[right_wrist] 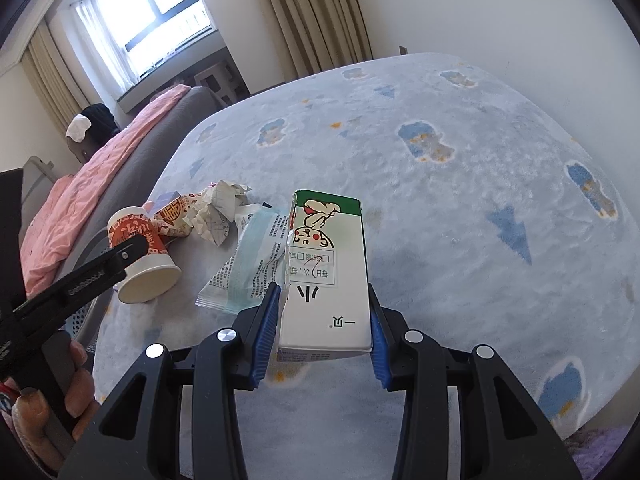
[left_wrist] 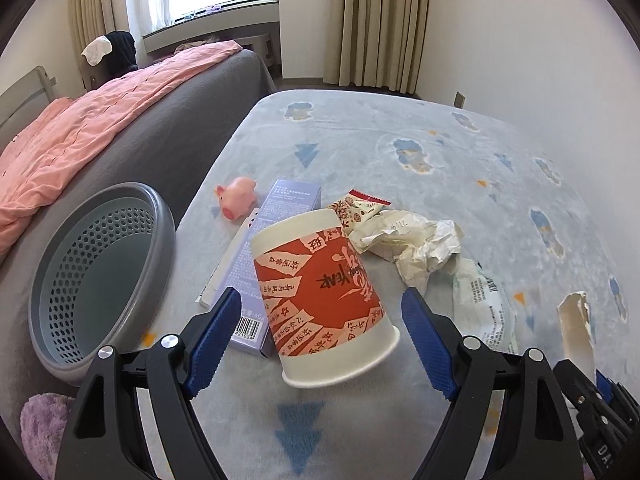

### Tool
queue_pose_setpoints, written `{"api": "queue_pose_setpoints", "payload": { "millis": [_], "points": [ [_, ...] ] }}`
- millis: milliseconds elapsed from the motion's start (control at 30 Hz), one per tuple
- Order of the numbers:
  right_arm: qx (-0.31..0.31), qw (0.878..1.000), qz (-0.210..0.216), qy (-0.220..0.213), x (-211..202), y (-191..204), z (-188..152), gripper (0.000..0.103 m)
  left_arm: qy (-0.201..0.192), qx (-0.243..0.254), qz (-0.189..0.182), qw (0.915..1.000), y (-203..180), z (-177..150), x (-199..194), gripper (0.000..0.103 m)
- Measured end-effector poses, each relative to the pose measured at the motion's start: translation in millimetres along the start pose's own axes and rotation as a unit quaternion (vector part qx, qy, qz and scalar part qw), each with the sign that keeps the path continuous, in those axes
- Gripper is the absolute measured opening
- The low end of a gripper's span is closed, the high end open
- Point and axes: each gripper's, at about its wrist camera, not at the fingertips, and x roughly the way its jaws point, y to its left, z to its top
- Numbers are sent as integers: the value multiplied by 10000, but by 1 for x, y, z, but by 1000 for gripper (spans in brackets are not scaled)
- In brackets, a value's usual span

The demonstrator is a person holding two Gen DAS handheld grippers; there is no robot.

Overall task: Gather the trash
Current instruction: 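Grasp the red-and-white paper cup with the left tool while the right tool holds the carton, then carry the cup and carton with both tools over the grey wastebasket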

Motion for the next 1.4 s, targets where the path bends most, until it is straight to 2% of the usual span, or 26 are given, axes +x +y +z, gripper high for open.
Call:
{"api": "queue_pose_setpoints", "payload": {
  "millis": [133, 167, 200, 400, 600, 733, 1000, 1400],
  "points": [
    [-11, 10000, 32, 34, 1, 1, 0, 40, -7, 41, 170, 9998, -1, -1, 8, 78],
    [-14, 10000, 36, 44, 2, 1, 0, 40, -30, 77, 193, 9998, -1, -2, 8, 75],
    [-15, 10000, 43, 50, 2, 1, 0, 40, -36, 99, 180, 9998, -1, -2, 8, 67],
    [-67, 10000, -24, 39, 3, 4, -1, 40, -47, 96, -11, 9999, 3, -5, -3, 65],
    [-177, 9997, -150, 74, 7, 9, -4, 40, -205, 82, -210, 9995, 18, -15, -32, 62],
    [-217, 9996, -177, 94, 6, 17, -5, 40, -144, 66, -382, 9991, 30, -24, -43, 62],
    [-379, 9991, -201, 47, -2, 43, -9, 40, 9, 54, -539, 9985, 60, -47, -51, 62],
    [-856, 9963, -29, 107, -7, 114, -17, 40, -256, -309, -574, 9975, 122, -46, -68, 62]
  ]
}}
